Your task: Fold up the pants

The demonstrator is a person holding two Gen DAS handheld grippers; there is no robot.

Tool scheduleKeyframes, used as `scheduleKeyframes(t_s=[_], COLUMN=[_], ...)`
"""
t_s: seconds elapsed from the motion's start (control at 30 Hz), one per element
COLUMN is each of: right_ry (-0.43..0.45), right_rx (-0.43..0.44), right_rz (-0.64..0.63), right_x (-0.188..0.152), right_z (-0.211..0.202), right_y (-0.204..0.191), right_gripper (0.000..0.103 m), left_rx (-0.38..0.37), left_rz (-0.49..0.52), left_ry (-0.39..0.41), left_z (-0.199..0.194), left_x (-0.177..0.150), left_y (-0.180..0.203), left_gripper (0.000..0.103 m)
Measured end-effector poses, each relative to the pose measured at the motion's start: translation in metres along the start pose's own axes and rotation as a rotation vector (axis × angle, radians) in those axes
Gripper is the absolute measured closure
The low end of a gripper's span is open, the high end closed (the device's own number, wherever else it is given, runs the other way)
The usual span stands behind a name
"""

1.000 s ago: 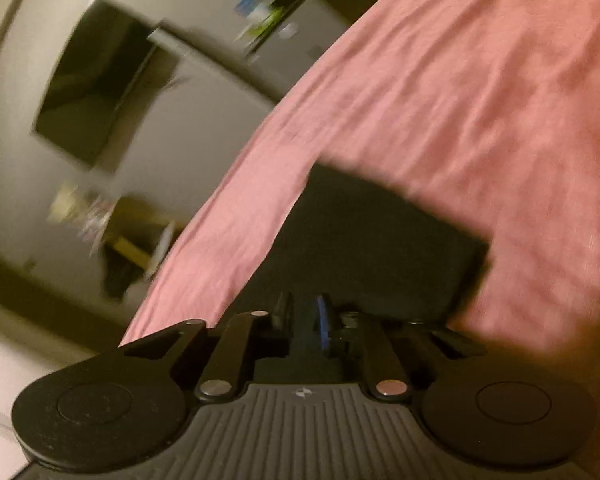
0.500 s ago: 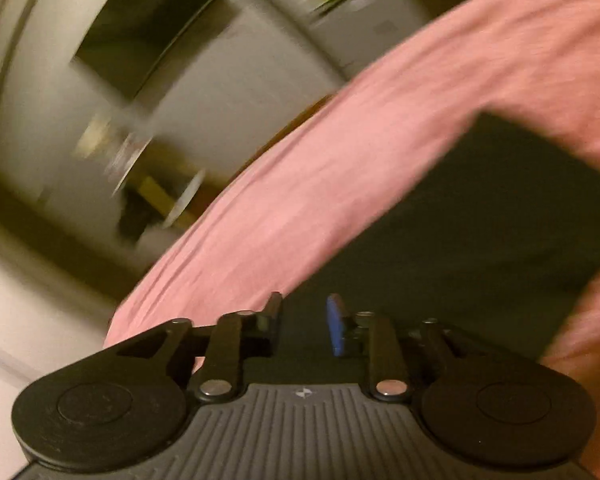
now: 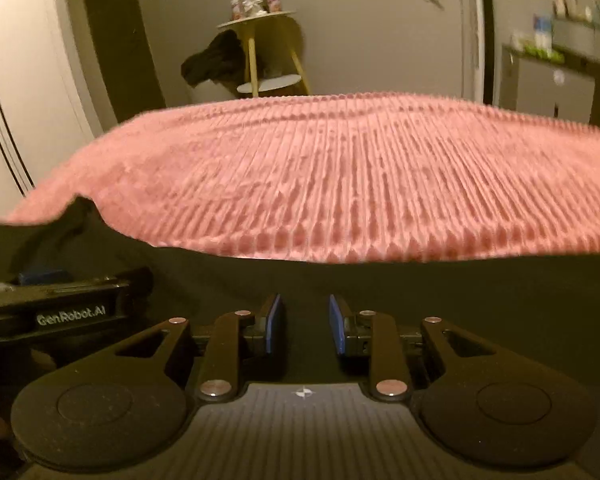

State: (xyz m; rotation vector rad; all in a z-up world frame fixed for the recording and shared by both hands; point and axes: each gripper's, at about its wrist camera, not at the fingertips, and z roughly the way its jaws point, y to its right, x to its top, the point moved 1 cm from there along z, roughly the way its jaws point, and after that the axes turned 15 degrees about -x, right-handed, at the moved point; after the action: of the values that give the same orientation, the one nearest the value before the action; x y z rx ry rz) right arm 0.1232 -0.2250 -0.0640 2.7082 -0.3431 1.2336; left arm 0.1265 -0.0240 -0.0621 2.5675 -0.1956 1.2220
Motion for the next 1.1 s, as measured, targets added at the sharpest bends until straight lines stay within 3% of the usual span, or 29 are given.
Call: scheduleKeyframes(t_s=[0.13, 0.23, 0.3, 0.43, 0.5, 0.6, 0.63, 0.77, 0.83, 0.87, 0.93, 0.97, 1.07, 1.1], right_ry=[0.022, -0.05, -0.111, -0.213, -0.26, -0.303, -0.314, -0.196, -0.154, -0.15, -0.186, -0.166, -0.123, -0.12], right_rx=[0.004, 0.031, 0.047, -0.008, 0.024, -0.108, -0.144, -0.34, -0.271, -0.267, -0.385, -0.377, -0.178, -0.162], right_rz=[-0.025, 0.016, 0.112, 0.389, 0.515, 0.57, 0.654, 0.821, 0.951, 0.972, 0.92, 0.928, 1.097, 1.12], right_x=[0.0, 0.008, 0.01, 0.002, -0.008, -0.023, -0.032, -0.066, -0.087, -0.094, -0.099, -0.106, -0.128, -0.129], right_z=[0.006, 0.002, 0.0, -0.014, -0.017, -0.028, -0.034, -0.083, -0.1, -0.105, -0.11, -0.112, -0.107, -0.104], right_y=[0.0, 0.011, 0.034, 0.125, 0.174, 0.245, 0.278, 0.36, 0.384, 0.389, 0.39, 0.393, 0.403, 0.403], right_gripper=[0.077, 0.077, 0.077, 0.077, 0.077, 0.076, 0.076, 0.075, 0.074, 0.065, 0.042, 0.041, 0.052, 0.054], left_rx=[-0.012, -0.022, -0.029, -0.081, -0.119, -0.136, -0.135, -0.113, -0.114, -0.116, -0.106, -0.101, -0.121, -0.132], left_rz=[0.001, 0.012, -0.007, -0.082, -0.121, -0.111, -0.096, -0.089, -0.11, -0.114, -0.102, -0.095, -0.107, -0.116], left_ry=[0.068, 0.05, 0.022, -0.018, -0.04, -0.07, -0.077, -0.099, -0.098, -0.099, -0.107, -0.108, -0.105, -0.105], left_z=[0.0, -0.007, -0.018, -0.044, -0.053, -0.06, -0.062, -0.067, -0.069, -0.069, -0.069, -0.069, -0.074, -0.075], left_x=[-0.01, -0.008, -0.01, -0.01, -0.014, -0.021, -0.023, -0.029, -0.032, -0.032, -0.033, -0.034, -0.035, -0.036], left_y=[-0.006, -0.009, -0.014, -0.014, -0.011, -0.001, 0.003, 0.009, 0.008, 0.009, 0.011, 0.012, 0.014, 0.014], left_gripper=[0.0, 0.0, 0.0, 0.0, 0.0, 0.0, 0.0, 0.0, 0.0, 0.0, 0.0, 0.0, 0.0, 0.0])
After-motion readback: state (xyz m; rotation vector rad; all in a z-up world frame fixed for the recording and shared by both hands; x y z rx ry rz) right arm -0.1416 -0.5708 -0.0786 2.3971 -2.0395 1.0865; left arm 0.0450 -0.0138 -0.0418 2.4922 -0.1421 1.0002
